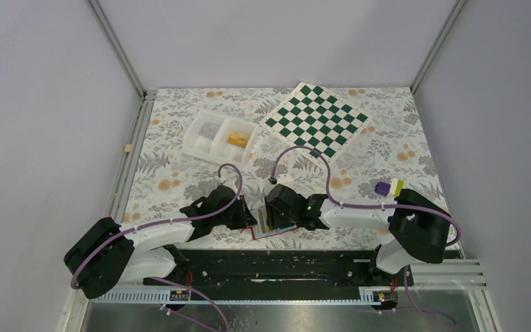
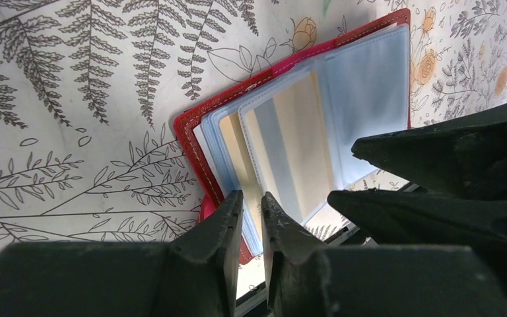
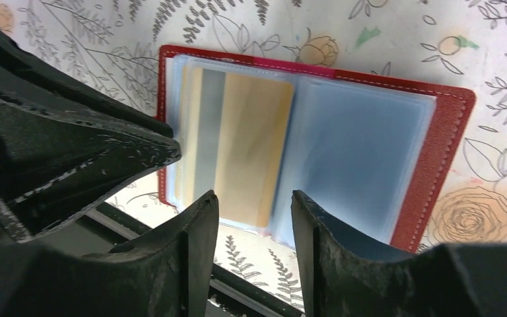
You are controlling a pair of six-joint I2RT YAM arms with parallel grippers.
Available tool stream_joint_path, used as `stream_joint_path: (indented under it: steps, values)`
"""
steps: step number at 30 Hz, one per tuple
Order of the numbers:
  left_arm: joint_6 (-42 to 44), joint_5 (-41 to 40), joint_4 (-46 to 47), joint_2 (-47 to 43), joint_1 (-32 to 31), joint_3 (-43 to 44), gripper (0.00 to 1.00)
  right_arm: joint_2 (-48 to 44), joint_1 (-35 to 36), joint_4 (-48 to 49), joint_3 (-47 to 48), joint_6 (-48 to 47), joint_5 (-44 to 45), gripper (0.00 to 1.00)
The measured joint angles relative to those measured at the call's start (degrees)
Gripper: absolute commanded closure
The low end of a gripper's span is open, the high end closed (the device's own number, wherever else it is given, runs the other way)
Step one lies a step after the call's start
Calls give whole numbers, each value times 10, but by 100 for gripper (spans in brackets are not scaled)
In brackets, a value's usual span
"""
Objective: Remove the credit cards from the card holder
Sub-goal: Remove the credit card from the card holder.
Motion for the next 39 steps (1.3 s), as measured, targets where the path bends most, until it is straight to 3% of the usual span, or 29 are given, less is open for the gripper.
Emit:
stream_joint_path:
  steps: [9,18,39]
  values:
    - [-9,1,15,-7,0,-14,95,0,4,28,0,-5,-6,32]
    - [-19,1,17,-19,0,-23,94,12,57,-9,31,-26,58,23]
    - [-24,-1,5,-33,6,-33,94,67,118,-75,87,-48,146,20]
